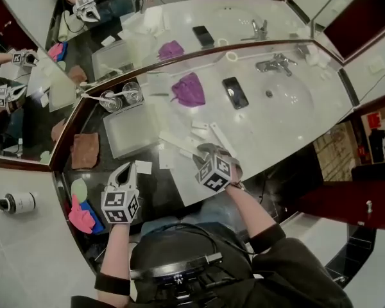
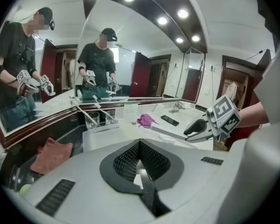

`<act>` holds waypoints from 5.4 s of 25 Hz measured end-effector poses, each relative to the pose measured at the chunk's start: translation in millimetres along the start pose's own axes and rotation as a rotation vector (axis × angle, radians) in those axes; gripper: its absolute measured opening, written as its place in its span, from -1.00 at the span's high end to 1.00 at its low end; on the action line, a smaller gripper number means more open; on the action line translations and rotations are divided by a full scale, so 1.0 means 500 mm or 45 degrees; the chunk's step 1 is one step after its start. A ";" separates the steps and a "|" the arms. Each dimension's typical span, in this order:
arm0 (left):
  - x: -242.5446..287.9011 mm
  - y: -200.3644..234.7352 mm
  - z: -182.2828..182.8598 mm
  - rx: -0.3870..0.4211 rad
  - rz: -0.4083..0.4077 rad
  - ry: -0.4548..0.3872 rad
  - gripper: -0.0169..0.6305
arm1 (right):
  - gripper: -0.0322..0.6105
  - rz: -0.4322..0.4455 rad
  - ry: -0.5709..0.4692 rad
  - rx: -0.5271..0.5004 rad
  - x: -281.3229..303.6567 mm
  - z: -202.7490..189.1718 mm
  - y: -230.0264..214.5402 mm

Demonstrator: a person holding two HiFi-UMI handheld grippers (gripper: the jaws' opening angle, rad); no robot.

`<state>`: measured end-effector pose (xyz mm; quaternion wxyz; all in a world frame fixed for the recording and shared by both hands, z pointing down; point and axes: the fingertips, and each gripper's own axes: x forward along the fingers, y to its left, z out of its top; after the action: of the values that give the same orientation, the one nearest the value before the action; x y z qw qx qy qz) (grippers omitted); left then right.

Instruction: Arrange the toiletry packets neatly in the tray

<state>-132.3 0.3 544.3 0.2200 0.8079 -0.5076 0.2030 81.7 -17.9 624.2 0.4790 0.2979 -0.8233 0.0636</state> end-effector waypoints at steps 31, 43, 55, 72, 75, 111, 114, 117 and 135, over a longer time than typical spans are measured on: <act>0.099 -0.164 -0.009 0.168 -0.206 0.145 0.94 | 0.32 -0.141 0.298 0.403 0.016 -0.393 0.005; 0.089 -0.170 0.006 0.147 -0.194 0.098 0.94 | 0.29 -0.147 0.095 0.394 -0.028 -0.289 -0.032; -0.005 -0.070 0.060 0.067 -0.020 -0.040 0.94 | 0.81 0.051 -0.383 0.331 -0.097 0.079 -0.055; -0.145 0.054 0.051 -0.065 0.173 -0.153 0.95 | 0.87 0.285 -0.683 0.335 -0.114 0.322 0.043; -0.145 0.047 0.048 -0.053 0.166 -0.156 0.95 | 0.87 0.293 -0.668 0.325 -0.118 0.320 0.051; 0.173 -0.019 -0.254 -0.017 -0.050 0.616 -0.33 | 0.87 0.300 -0.420 0.307 -0.055 0.173 0.031; 0.188 0.004 -0.284 -0.019 -0.004 0.661 -0.33 | 0.87 0.305 -0.395 0.334 -0.039 0.151 0.024; 0.193 0.030 -0.310 -0.006 0.043 0.707 -0.33 | 0.87 0.307 -0.374 0.361 -0.023 0.126 0.022; 0.190 0.014 -0.286 0.070 -0.025 0.668 -0.04 | 0.87 0.356 -0.341 0.407 0.004 0.112 0.018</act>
<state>-115.2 8.5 715.2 0.3241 0.7382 -0.4195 0.4172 34.2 -33.3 597.5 0.2990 0.2590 -0.8920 0.2186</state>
